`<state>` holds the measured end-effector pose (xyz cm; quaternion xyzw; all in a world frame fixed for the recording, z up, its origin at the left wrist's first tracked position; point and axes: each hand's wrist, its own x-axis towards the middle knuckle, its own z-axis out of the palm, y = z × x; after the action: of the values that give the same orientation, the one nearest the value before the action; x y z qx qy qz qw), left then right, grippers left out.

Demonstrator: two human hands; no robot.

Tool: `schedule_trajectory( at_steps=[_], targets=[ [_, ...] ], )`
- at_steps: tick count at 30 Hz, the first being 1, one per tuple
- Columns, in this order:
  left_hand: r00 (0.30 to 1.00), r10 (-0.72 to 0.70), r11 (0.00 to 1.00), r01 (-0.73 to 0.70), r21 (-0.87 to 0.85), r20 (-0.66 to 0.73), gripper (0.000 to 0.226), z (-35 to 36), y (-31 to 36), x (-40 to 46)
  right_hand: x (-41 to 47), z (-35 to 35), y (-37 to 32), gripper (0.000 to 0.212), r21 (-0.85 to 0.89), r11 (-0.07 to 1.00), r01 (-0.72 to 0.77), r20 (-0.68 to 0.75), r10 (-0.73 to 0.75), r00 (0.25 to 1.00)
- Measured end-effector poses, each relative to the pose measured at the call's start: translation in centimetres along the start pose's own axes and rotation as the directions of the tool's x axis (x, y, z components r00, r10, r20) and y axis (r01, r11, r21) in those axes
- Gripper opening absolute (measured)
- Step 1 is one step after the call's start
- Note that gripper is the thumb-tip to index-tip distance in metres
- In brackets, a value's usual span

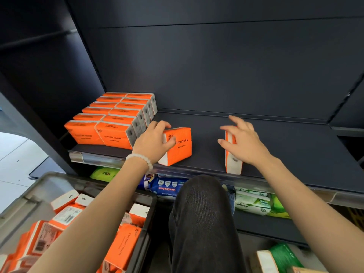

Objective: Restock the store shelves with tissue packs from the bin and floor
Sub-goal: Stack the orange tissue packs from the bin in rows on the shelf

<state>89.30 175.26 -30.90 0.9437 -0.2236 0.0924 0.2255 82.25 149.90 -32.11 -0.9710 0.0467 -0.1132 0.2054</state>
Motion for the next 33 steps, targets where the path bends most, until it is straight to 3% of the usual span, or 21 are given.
schedule_trajectory(
  at_steps=[3, 6, 10, 16, 19, 23, 25, 30, 33],
  targets=[
    [1.0, -0.013, 1.0, 0.013, -0.006, 0.005, 0.037, 0.1, -0.2, -0.1, 0.3, 0.2, 0.8, 0.029, 0.027, 0.995, 0.094, 0.066, -0.096, 0.993],
    [1.0, 0.0, 0.999, 0.001, -0.038, 0.027, 0.035, 0.5, -0.4, -0.2, 0.5, 0.3, 0.7, 0.037, -0.068, 0.995, 0.068, 0.002, -0.068, 0.998],
    [0.999, 0.031, 0.997, -0.028, -0.073, 0.04, 0.031, 0.9, -0.6, 0.0, 1.0, 1.0, -0.7, 0.057, -0.26, 0.959, -0.115, -0.206, 0.061, 0.977],
    [0.992, 0.087, 0.996, -0.085, -0.028, 0.094, 0.041, 1.0, -1.1, 0.9, 2.1, 1.3, -0.8, 0.086, -0.365, 0.882, -0.297, -0.291, 0.195, 0.936],
    [0.993, 0.053, 0.998, -0.056, 0.021, 0.101, 0.046, 1.3, -1.1, 1.2, 2.0, 1.6, -0.4, 0.081, -0.339, 0.908, -0.246, -0.32, 0.135, 0.938],
    [0.997, 0.044, 0.991, -0.053, 0.123, 0.071, 0.051, 2.1, -0.3, 1.6, 2.0, 2.1, 1.5, 0.069, -0.269, 0.963, -0.007, -0.324, -0.083, 0.942],
    [0.995, 0.057, 0.986, -0.069, 0.153, 0.077, 0.051, 2.6, 0.1, 1.9, 1.9, 2.2, 2.1, 0.066, -0.294, 0.955, 0.04, -0.331, -0.141, 0.933],
    [0.991, 0.076, 0.979, -0.096, 0.182, 0.113, 0.051, 2.6, 0.5, 2.6, 1.9, 2.0, 1.0, 0.075, -0.391, 0.906, -0.161, -0.325, 0.028, 0.945],
    [0.99, 0.08, 0.968, -0.104, 0.229, 0.112, 0.058, 2.5, 0.5, 2.8, 1.8, 1.7, 1.3, 0.07, -0.355, 0.931, -0.082, -0.267, -0.018, 0.963]
  ],
)
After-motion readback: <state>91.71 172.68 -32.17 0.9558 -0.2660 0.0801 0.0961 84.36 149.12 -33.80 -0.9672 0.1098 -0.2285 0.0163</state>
